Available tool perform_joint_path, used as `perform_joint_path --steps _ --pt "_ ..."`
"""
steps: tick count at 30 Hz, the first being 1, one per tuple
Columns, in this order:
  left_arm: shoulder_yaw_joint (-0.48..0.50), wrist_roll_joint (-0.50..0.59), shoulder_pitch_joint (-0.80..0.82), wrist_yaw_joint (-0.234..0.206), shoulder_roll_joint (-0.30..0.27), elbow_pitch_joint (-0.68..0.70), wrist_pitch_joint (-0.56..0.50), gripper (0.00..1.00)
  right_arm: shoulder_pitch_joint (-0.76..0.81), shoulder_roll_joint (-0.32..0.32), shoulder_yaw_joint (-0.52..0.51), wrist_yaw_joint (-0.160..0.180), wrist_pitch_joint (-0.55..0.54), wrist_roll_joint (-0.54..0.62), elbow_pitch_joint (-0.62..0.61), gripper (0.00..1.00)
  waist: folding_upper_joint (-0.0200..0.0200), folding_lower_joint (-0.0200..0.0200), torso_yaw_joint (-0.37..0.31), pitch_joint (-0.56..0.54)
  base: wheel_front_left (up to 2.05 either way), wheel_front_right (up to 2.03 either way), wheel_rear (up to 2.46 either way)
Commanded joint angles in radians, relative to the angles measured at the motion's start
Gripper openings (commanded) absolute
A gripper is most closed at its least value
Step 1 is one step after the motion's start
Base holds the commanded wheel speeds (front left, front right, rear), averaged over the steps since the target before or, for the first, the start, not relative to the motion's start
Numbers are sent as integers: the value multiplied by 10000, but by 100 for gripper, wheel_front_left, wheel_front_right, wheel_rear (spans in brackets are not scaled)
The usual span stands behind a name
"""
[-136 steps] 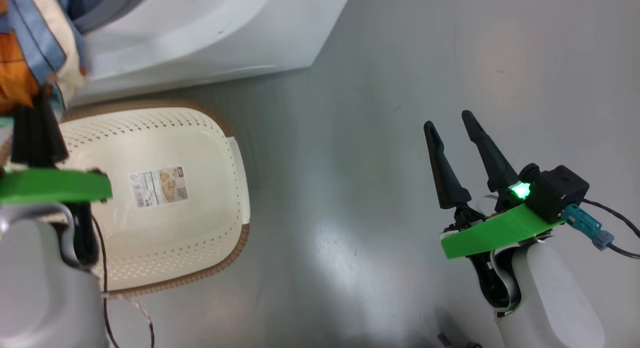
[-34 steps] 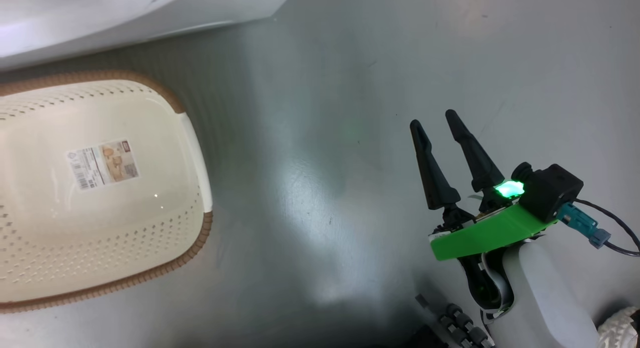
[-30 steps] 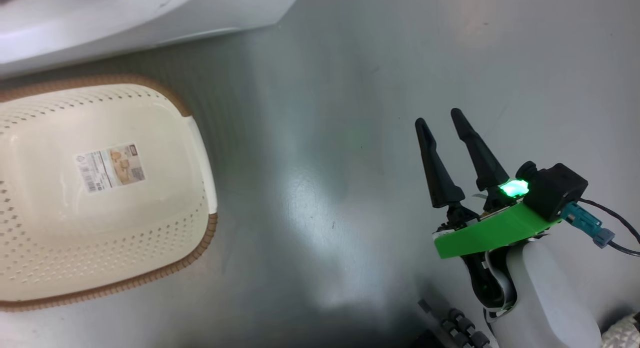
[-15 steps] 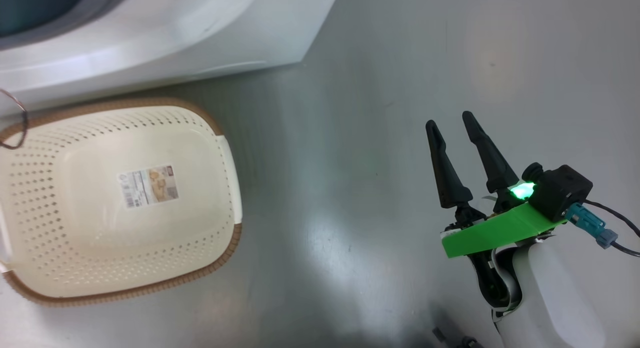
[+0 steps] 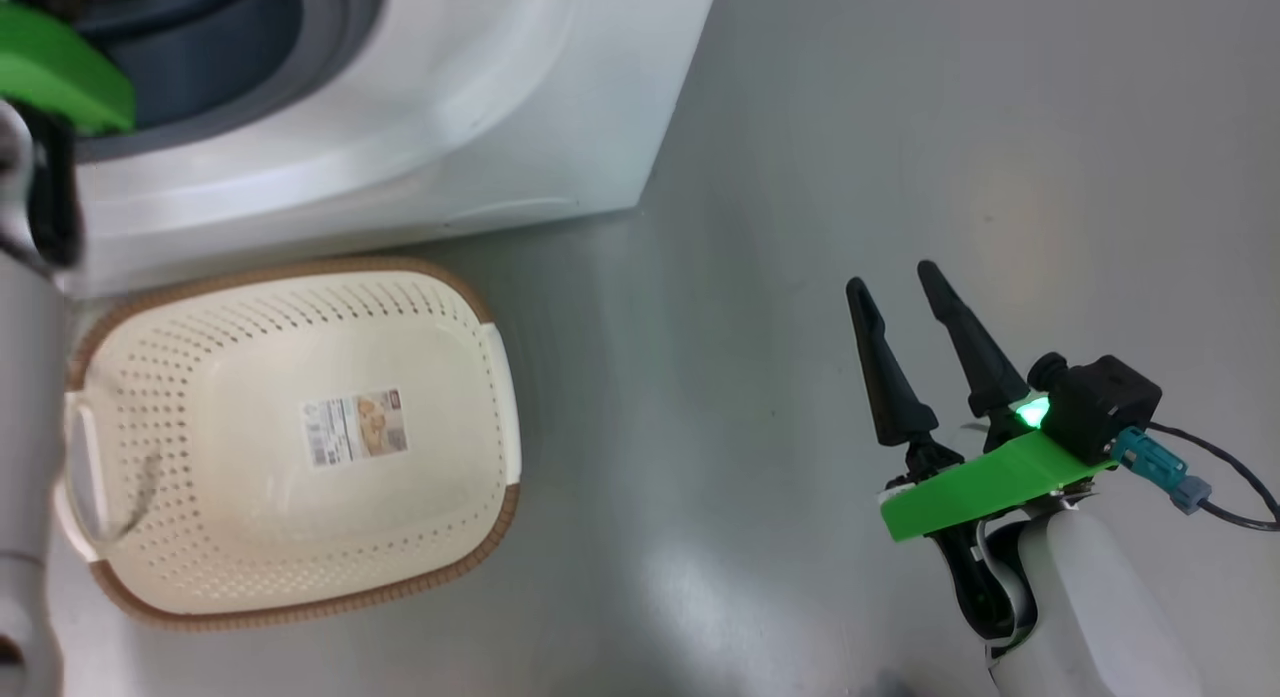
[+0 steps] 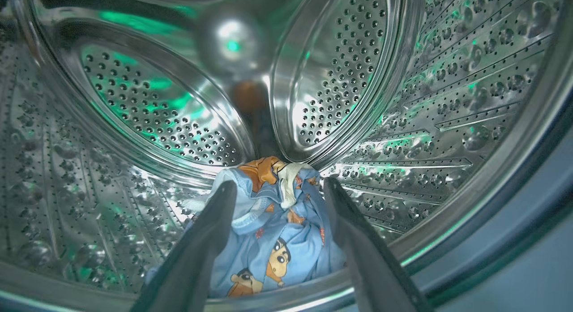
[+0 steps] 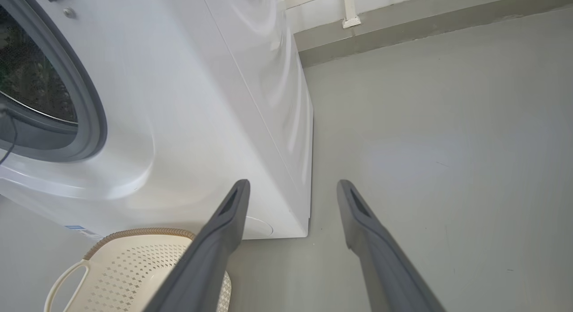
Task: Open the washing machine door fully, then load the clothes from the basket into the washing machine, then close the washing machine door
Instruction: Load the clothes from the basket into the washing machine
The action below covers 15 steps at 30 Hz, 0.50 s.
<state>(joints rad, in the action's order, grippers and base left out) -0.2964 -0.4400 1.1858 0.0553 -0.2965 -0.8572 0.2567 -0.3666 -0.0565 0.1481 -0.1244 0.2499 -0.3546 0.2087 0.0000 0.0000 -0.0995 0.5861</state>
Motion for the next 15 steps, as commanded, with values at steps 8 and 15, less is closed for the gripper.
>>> perform_joint_path --steps 8,15 --pt "553 -22 -2194 -344 -410 1626 50 100 592 63 226 -63 119 86 81 100 0 0 167 -1423 0 0 0" --pt "1247 301 -4375 -792 -295 3749 50 100 819 63 280 -63 119 287 247 100 0 0 200 -2188 0 0 0"
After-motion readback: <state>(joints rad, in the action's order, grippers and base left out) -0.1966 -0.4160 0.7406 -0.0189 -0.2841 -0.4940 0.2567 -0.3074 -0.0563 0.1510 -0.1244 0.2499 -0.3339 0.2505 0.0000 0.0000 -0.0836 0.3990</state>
